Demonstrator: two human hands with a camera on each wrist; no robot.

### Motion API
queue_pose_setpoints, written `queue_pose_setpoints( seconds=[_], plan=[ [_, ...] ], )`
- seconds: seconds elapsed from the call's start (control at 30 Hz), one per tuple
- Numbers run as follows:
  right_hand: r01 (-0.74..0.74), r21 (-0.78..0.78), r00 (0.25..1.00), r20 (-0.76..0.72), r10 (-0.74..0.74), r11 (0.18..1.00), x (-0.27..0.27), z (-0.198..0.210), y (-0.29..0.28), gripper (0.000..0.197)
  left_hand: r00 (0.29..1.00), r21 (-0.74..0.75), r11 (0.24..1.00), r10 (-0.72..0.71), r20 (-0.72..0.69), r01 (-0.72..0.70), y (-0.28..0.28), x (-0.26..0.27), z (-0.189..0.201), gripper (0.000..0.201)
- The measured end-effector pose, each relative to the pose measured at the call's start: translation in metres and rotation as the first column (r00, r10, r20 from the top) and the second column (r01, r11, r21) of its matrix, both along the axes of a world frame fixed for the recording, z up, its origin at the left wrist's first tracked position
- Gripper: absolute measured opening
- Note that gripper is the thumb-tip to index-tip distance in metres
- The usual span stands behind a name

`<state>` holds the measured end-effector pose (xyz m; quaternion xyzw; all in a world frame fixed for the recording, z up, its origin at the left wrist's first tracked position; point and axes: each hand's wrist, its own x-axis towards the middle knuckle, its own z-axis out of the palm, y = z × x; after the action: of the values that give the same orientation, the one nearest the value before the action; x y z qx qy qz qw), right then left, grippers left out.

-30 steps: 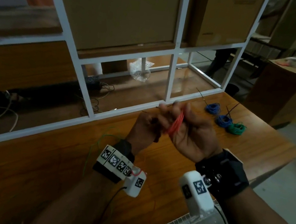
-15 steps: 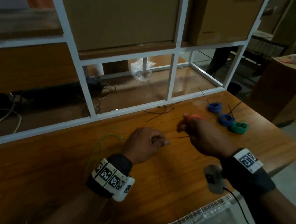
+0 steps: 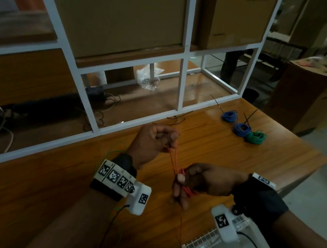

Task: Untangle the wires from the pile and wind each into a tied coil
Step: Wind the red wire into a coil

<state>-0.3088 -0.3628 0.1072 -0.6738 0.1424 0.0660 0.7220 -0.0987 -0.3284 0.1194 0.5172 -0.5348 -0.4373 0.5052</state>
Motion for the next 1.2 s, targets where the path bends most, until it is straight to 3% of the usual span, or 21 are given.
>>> queue_pose_setpoints(
  seconds=[0.1, 0.2, 0.3, 0.43, 0.53, 0.63, 0.73, 0.83, 0.9, 0.97, 1.0, 1.07, 1.1, 1.2],
  plan=[
    [0.004, 0.322, 0.980, 0.188, -0.069, 0.947, 0.004, 0.006, 0.005, 0.035, 0.987, 0.051, 0.997, -0.043, -0.158, 0.052, -0.004, 0.000, 0.001, 0.024],
    [-0.018, 0.492, 0.943, 0.297, -0.149, 0.871, 0.009, 0.017, 0.006, 0.036, 0.982, 0.044, 0.998, -0.044, -0.183, 0.053, -0.009, -0.002, 0.000, 0.025],
    [-0.052, 0.545, 0.929, 0.334, -0.160, 0.837, 0.015, 0.027, 0.011, 0.038, 0.988, -0.002, 1.000, -0.027, -0.150, 0.027, -0.013, -0.006, 0.005, 0.021],
    [-0.073, 0.458, 0.960, 0.273, -0.062, 0.886, 0.024, 0.016, 0.025, 0.045, 0.997, -0.179, 0.984, 0.004, -0.077, -0.018, -0.018, -0.001, 0.028, 0.013],
    [-0.121, 0.530, 0.921, 0.376, -0.105, 0.839, 0.024, 0.019, 0.026, 0.040, 1.000, -0.214, 0.977, -0.003, -0.014, 0.000, -0.020, 0.003, 0.035, 0.009],
    [-0.088, 0.596, 0.800, 0.520, -0.300, 0.799, 0.027, 0.038, 0.015, 0.034, 0.998, -0.112, 0.993, 0.030, -0.063, -0.037, -0.016, 0.002, 0.022, 0.011],
    [0.021, 0.610, 0.629, 0.608, -0.485, 0.792, 0.030, 0.058, 0.000, 0.037, 0.997, -0.010, 0.997, 0.077, 0.021, -0.077, -0.009, -0.008, 0.002, 0.017],
    [0.282, 0.632, 0.434, 0.587, -0.683, 0.722, 0.031, 0.066, -0.019, 0.038, 0.997, 0.075, 0.995, 0.067, -0.036, -0.064, 0.000, -0.024, -0.018, 0.025],
    [0.608, 0.457, 0.338, 0.591, -0.732, 0.649, 0.030, 0.059, -0.030, 0.036, 1.000, 0.106, 0.994, 0.011, -0.010, -0.010, 0.007, -0.030, -0.028, 0.020],
    [0.861, 0.074, 0.359, 0.612, -0.705, 0.503, 0.028, 0.043, -0.037, 0.034, 1.000, 0.115, 0.993, -0.003, 0.029, 0.000, 0.015, -0.029, -0.036, 0.017],
    [0.904, -0.133, 0.400, 0.601, -0.692, 0.407, 0.026, 0.035, -0.038, 0.034, 0.999, 0.108, 0.994, 0.023, 0.045, -0.027, 0.018, -0.025, -0.039, 0.017],
    [0.846, -0.464, 0.505, 0.546, -0.668, 0.261, 0.025, 0.020, -0.037, 0.041, 0.990, 0.086, 0.993, 0.074, 0.120, -0.085, 0.020, -0.013, -0.041, 0.017],
    [0.804, -0.549, 0.547, 0.533, -0.646, 0.228, 0.026, 0.013, -0.036, 0.045, 0.980, 0.079, 0.992, 0.080, 0.183, -0.096, 0.020, -0.006, -0.041, 0.018],
    [0.741, -0.644, 0.606, 0.520, -0.602, 0.191, 0.029, 0.003, -0.034, 0.052, 0.944, 0.074, 0.995, 0.032, 0.329, -0.060, 0.021, 0.005, -0.040, 0.020]
  ],
)
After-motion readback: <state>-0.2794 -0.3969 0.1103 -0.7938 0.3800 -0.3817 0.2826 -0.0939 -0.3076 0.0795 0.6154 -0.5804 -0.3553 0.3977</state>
